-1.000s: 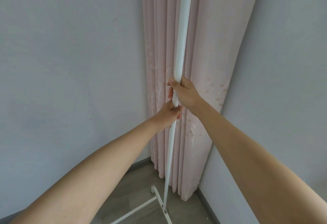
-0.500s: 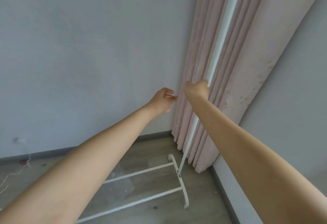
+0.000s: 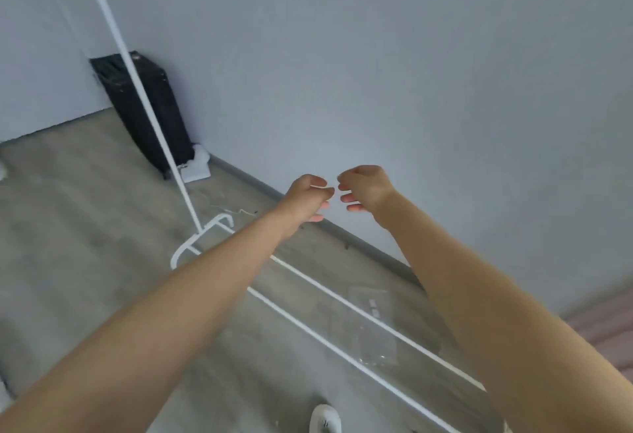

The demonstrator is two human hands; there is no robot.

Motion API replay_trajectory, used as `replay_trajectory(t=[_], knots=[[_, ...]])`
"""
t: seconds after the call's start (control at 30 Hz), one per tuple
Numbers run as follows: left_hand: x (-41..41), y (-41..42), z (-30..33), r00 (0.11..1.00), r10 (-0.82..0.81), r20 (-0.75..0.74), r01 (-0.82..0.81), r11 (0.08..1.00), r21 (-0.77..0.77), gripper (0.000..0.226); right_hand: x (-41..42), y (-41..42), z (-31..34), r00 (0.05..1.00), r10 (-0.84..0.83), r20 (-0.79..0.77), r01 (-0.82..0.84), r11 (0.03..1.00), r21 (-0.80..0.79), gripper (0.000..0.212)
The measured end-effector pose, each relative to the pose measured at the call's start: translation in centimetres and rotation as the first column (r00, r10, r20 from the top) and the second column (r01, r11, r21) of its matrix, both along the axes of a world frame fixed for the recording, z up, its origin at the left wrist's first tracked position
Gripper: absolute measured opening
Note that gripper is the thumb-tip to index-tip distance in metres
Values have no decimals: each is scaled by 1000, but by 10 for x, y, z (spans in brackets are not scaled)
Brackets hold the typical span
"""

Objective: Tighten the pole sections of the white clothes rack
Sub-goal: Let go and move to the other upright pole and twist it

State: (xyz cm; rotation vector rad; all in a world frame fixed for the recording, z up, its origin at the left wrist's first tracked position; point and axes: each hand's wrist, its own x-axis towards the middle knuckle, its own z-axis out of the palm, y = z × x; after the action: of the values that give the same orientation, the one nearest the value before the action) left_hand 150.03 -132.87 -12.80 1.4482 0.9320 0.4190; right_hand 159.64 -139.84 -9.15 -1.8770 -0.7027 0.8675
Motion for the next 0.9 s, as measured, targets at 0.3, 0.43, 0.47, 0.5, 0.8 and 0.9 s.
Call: replay_trajectory(t=[0.3, 0.43, 0.47, 0.5, 0.8, 0.9], knots=[[-116, 179, 2, 960, 278, -28, -276, 959, 59, 31, -103, 218, 2, 917, 399, 14, -400, 916, 47, 9], [-136, 263, 18, 929, 365, -57, -356, 926, 124, 14, -117, 314, 13, 895, 447, -3, -446, 893, 61, 11], [-139, 287, 27, 917, 394, -57, -382, 911, 158, 10, -117, 339, 21, 892, 451, 3, -450, 889, 82, 13], [-142, 306, 34, 909, 414, -47, -399, 898, 184, 7, -116, 360, 29, 896, 445, 6, -443, 890, 105, 15], [-179, 485, 43, 843, 534, -69, -511, 833, 214, 43, -137, 531, 51, 888, 455, 64, -457, 860, 226, 30], [-182, 544, 40, 886, 459, -73, -427, 866, 259, 42, -147, 586, 51, 891, 439, 117, -454, 857, 244, 44]])
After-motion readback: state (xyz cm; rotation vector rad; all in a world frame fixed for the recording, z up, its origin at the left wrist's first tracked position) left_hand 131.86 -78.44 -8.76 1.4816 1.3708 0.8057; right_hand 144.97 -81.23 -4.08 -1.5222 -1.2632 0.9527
